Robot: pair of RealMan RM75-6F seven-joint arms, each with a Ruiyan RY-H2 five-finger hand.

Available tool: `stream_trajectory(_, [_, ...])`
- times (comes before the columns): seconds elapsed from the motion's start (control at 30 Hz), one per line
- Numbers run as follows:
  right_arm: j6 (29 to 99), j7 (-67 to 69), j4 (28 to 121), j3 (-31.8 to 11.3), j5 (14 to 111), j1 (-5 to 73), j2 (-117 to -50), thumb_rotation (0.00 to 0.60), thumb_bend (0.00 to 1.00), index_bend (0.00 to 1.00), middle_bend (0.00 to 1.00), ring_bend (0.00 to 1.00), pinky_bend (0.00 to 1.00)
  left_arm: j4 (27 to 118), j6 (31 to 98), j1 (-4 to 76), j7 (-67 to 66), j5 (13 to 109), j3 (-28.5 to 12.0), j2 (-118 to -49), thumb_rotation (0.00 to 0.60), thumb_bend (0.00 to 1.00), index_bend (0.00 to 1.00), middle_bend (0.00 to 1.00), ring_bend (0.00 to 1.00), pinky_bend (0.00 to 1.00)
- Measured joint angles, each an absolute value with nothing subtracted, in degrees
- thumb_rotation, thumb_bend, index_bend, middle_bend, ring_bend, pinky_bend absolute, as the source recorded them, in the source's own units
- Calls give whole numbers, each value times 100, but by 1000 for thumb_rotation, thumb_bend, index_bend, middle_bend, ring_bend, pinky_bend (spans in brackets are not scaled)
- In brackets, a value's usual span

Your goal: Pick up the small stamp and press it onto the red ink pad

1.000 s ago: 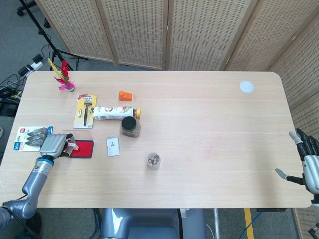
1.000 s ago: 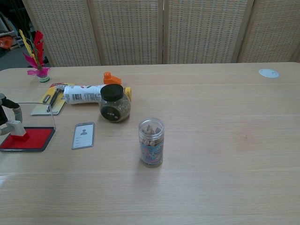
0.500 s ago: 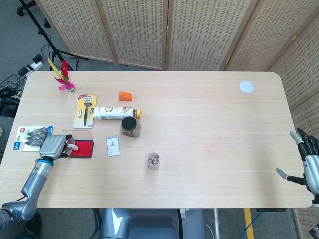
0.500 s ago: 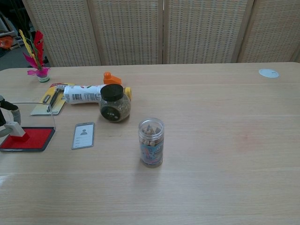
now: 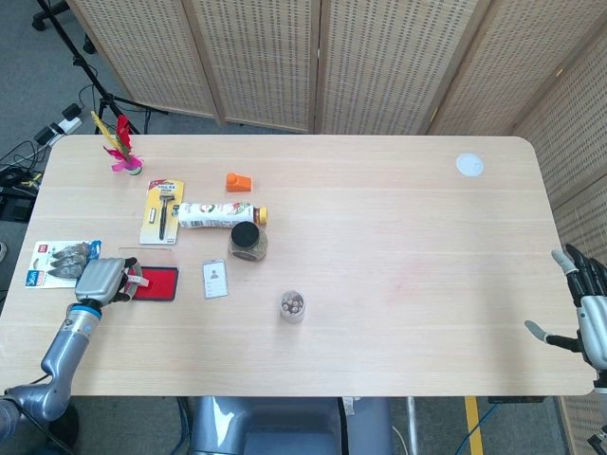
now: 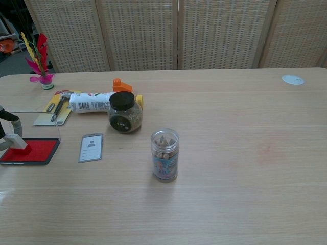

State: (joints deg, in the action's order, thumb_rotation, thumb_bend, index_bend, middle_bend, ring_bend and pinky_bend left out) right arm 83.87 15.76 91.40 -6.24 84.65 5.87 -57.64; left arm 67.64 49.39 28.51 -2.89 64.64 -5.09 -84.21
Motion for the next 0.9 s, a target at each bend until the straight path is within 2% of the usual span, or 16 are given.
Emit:
stream_trajectory(0.33, [8396, 1601, 9143, -625, 8474, 585, -5758, 600, 0, 6, 0, 0, 0, 7282, 5324, 2802, -313, 6606, -635, -8103, 600, 425, 598, 977, 1000, 990])
stream_trajectory(0.63, [8402, 1655, 9141, -628, 8476, 580, -5739, 600, 0, 6, 0, 0, 0, 8610, 5838, 2728, -713, 7132, -567, -7530, 600, 420, 598, 977, 1000, 990])
stream_trajectory(0.9, [8396, 1676, 9135, -624, 8477, 579, -5731, 600, 0, 6, 0, 0, 0, 8760, 6052, 2735, -1566, 7412, -330, -7902, 600, 419, 598, 976, 1000, 990])
